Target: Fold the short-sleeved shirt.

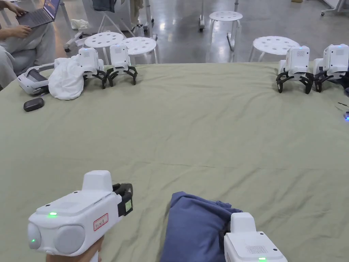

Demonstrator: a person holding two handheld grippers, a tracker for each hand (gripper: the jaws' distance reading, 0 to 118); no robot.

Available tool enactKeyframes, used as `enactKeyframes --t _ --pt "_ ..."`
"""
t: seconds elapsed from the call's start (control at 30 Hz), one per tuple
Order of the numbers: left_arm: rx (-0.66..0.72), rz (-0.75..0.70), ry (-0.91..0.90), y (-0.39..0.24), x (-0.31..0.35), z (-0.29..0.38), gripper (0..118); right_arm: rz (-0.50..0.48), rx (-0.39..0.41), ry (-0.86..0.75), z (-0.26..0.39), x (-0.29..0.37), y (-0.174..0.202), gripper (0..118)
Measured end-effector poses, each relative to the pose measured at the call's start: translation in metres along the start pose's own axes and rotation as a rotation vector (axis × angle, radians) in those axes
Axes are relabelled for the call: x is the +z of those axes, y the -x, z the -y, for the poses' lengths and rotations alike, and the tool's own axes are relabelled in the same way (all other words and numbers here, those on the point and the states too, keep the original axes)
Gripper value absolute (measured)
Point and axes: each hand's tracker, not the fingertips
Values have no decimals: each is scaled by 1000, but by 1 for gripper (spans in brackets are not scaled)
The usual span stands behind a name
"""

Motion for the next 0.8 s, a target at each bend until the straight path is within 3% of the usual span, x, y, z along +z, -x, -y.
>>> enactKeyframes --t 0.17,0.33,0.5,0.6,0.67,0.8 --pt "57 134 215 -3 -37 7 0 -12 -11 36 -7 1 -3 4" --pt "190 267 400 6 -82 18 8 -22 -16 41 -7 2 -5 4" --pt "188 280 474 11 -103 17 63 -21 -13 42 -7 1 -5 4" --pt "162 262 485 18 -108 15 89 -25 -18 43 -6 0 -6 4" --pt "216 303 479 26 -105 16 99 -27 -17 43 -7 1 -6 4" --pt "249 366 470 33 -100 13 100 -28 -16 43 -7 0 -6 4"
